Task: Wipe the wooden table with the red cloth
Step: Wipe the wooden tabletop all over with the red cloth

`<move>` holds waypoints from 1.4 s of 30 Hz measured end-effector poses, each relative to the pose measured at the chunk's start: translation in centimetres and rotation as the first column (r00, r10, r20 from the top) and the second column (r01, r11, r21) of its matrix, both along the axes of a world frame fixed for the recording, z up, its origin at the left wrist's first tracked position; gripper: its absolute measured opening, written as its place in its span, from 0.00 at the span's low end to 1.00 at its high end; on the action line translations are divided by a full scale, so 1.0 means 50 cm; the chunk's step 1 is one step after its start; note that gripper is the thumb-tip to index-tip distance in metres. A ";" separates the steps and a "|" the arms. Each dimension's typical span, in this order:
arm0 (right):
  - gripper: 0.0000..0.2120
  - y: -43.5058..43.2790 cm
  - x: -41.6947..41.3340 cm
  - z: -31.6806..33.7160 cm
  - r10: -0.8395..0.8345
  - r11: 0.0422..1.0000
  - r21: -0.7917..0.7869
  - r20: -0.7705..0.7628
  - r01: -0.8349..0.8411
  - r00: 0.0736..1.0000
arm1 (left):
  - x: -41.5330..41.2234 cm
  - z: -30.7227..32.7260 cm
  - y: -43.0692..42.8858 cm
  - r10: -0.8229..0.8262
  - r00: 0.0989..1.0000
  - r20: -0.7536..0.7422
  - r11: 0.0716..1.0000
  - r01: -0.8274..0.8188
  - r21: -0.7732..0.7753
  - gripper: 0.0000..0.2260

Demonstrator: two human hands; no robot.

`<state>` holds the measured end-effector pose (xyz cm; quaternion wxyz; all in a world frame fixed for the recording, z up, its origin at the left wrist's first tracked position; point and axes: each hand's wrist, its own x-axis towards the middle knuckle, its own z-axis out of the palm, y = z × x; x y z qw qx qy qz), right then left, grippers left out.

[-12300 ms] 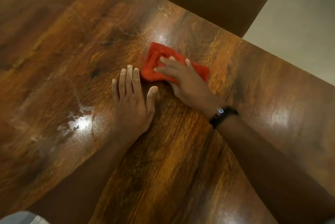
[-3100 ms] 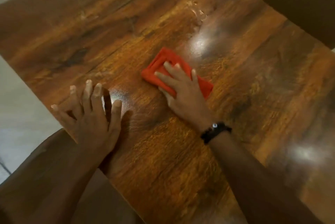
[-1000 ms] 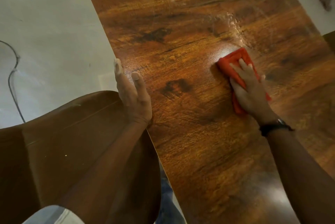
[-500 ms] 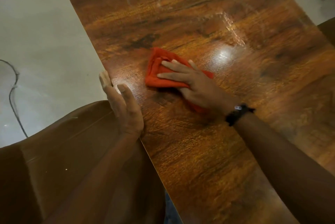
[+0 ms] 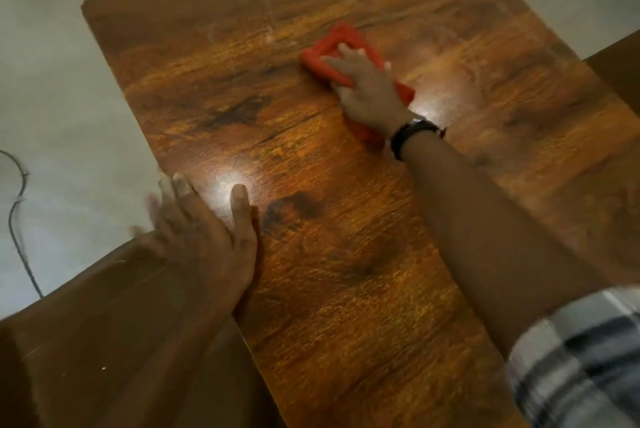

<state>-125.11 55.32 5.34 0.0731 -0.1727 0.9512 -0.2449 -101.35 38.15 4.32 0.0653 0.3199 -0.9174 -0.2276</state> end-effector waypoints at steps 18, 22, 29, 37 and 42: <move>0.22 0.555 -0.079 0.021 -0.437 0.898 0.059 -0.003 0.437 0.899 | -0.375 -0.018 0.267 -0.664 0.747 0.022 0.724 0.650 -0.231 0.36; 0.23 0.449 -0.202 0.022 -0.399 0.917 0.005 -0.018 0.399 0.917 | -0.381 -0.014 0.269 -0.671 0.741 0.028 0.715 0.657 -0.238 0.36; 0.27 0.270 -0.064 -0.002 0.046 0.999 -0.015 -0.049 -0.047 0.998 | -0.377 -0.004 0.272 -0.683 0.730 0.024 0.709 0.671 -0.218 0.37; 0.22 0.601 -0.024 0.006 -0.397 0.918 0.009 -0.035 0.397 0.917 | -0.384 -0.002 0.267 -0.708 0.699 0.101 0.676 0.712 -0.192 0.36; 0.22 0.659 -0.198 0.028 -0.632 0.775 0.009 0.015 0.632 0.774 | -0.384 0.001 0.268 -0.720 0.686 0.107 0.663 0.725 -0.185 0.36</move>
